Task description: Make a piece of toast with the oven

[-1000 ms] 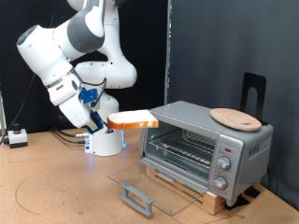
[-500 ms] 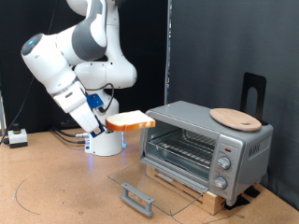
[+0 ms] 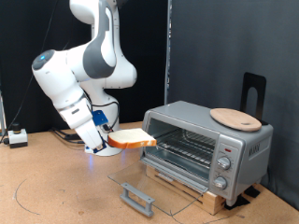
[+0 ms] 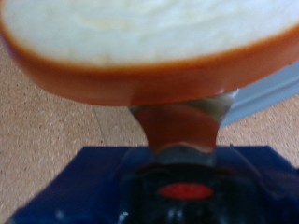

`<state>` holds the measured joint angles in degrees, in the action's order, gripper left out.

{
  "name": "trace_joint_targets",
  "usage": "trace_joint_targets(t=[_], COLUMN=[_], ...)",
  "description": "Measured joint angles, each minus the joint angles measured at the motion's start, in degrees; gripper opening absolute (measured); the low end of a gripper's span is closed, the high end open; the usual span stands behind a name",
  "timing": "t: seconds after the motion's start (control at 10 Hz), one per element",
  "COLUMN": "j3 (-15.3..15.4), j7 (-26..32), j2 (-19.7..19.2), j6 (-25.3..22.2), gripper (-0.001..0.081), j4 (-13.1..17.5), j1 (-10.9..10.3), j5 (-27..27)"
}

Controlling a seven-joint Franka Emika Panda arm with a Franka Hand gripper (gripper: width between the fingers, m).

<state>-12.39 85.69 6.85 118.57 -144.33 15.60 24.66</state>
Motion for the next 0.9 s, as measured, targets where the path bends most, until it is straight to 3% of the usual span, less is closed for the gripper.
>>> trace_joint_targets(t=[0.4, 0.9], j3=[4.6, 12.0], j7=[-0.5, -5.4], j2=[0.3, 2.1], j6=[4.0, 10.1], gripper=[0.0411, 0.0411], j4=[-3.4, -7.7], j1=[-3.0, -8.1], j5=[4.8, 9.4])
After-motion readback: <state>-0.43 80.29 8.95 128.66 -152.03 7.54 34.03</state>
